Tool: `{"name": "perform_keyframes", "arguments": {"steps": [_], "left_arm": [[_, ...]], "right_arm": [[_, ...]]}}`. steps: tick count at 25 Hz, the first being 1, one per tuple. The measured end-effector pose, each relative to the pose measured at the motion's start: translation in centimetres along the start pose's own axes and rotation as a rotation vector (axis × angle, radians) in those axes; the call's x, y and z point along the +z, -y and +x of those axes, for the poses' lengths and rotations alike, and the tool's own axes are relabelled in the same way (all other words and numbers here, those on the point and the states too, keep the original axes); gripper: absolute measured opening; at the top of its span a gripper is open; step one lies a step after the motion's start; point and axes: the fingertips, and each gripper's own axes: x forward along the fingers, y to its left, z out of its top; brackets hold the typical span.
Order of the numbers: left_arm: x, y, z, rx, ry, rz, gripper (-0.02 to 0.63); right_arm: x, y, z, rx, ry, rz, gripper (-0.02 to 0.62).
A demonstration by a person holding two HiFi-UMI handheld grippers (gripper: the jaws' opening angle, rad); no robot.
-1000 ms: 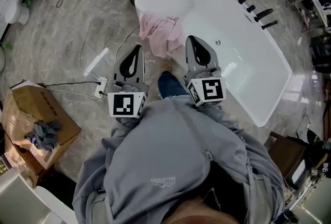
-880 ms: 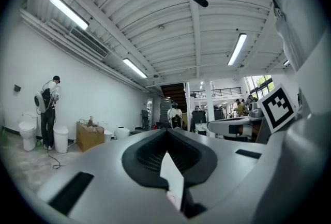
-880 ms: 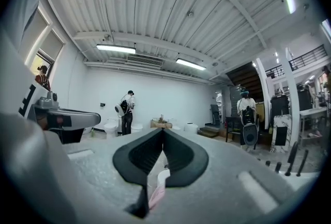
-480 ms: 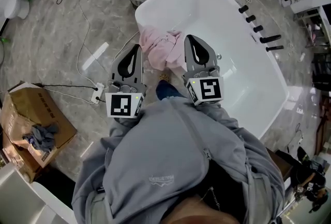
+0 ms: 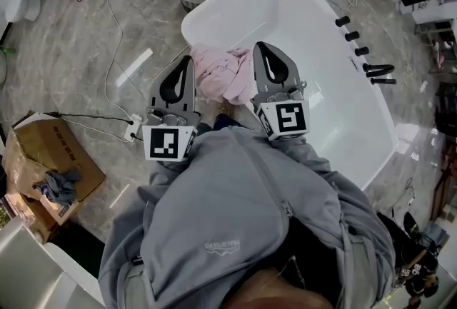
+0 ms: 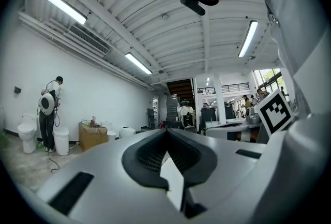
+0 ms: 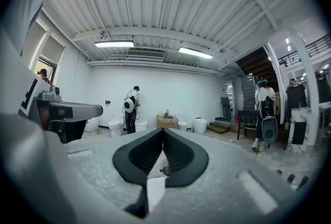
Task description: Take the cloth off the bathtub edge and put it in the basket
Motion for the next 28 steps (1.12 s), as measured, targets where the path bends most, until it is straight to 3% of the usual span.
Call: {"name": "perform_keyframes", "arguments": {"steps": [7,17,28], "left_arm": [[-0.9,0.3,1.7,-0.022,-0.015,0.0,0.006],[-0.9,0.4,3.2,-0.082,-0.05,0.018,0.006],[-3.2,0.6,6.6,-0.187,-0.098,0.028,0.006]], "right_arm": [[-1.0,1.4,0.6,-0.004,-0.011,-0.013,0.005],[-0.6,2.2,0.2,-0.081,-0.017,0.011,0.005],[-2.5,3.5,1.4,-0.149,-0.026,0.047,0.005]]}}
